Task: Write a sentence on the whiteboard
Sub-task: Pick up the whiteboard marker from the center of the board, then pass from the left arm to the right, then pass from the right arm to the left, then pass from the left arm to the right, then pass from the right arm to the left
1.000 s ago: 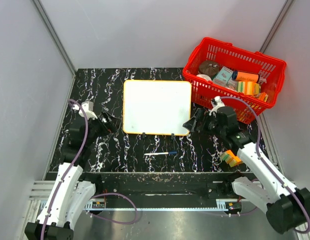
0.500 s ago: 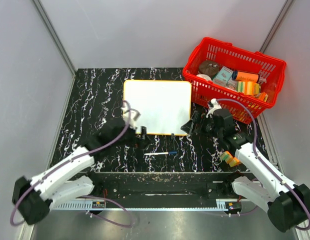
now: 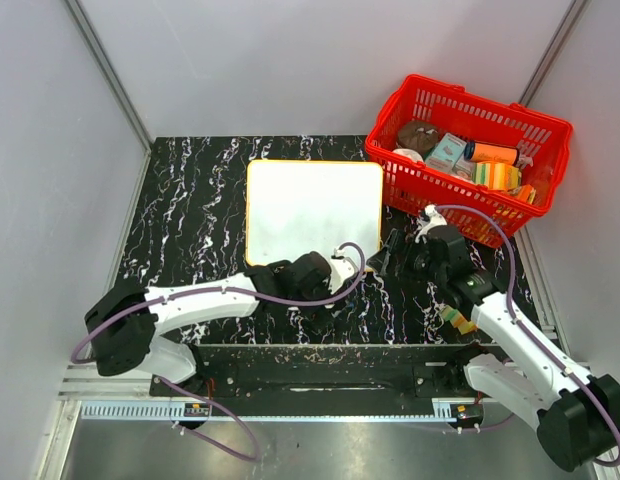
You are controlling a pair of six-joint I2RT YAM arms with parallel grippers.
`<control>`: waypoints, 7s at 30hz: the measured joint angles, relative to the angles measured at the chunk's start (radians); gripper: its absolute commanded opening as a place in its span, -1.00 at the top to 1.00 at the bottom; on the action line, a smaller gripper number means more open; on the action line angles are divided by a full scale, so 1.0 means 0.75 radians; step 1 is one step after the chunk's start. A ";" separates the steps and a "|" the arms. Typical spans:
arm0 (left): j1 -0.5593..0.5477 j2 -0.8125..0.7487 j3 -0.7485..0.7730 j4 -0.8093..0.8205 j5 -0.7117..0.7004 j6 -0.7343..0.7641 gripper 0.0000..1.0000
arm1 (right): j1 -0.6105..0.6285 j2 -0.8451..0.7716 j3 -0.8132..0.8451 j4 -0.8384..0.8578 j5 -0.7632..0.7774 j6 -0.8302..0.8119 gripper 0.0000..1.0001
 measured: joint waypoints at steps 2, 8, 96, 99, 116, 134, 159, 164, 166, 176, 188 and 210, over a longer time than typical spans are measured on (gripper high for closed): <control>0.001 0.019 0.001 0.001 -0.006 0.034 -0.75 | 0.000 -0.014 -0.008 -0.004 0.010 -0.005 -0.99; 0.001 0.108 0.002 0.005 -0.025 0.113 -0.38 | 0.000 -0.040 -0.022 -0.017 0.027 -0.009 -0.99; 0.306 -0.559 -0.120 0.258 0.633 -0.333 -0.23 | 0.362 -0.187 -0.200 0.964 -0.217 0.247 1.00; 0.306 -0.554 -0.146 0.270 0.656 -0.352 0.12 | 0.362 -0.210 -0.214 0.953 -0.174 0.248 1.00; 0.302 -0.533 -0.151 0.355 0.712 -0.392 1.00 | 0.364 -0.201 -0.241 0.947 -0.205 0.240 -0.54; 0.305 -0.578 -0.117 0.306 0.765 -0.352 -0.48 | 0.366 -0.119 -0.248 1.136 -0.401 0.268 1.00; 0.275 -0.819 -0.302 0.308 0.359 -0.367 -0.98 | 0.367 -0.385 -0.369 0.743 -0.046 0.155 1.00; 0.269 -0.823 -0.302 0.325 0.324 -0.367 -0.98 | 0.366 -0.393 -0.369 0.721 -0.021 0.148 1.00; 0.264 -0.827 -0.305 0.325 0.313 -0.367 -0.98 | 0.366 -0.394 -0.369 0.721 -0.017 0.147 1.00; 0.261 -0.876 -0.352 0.325 0.284 -0.371 -0.98 | 0.367 -0.396 -0.369 0.698 0.002 0.147 1.00; 0.241 -0.871 -0.352 0.323 0.283 -0.367 -0.98 | 0.367 -0.410 -0.369 0.652 0.047 0.148 1.00; 0.009 -0.310 -0.034 0.282 0.096 -0.282 -0.93 | 0.367 -0.440 -0.369 0.637 0.063 0.182 1.00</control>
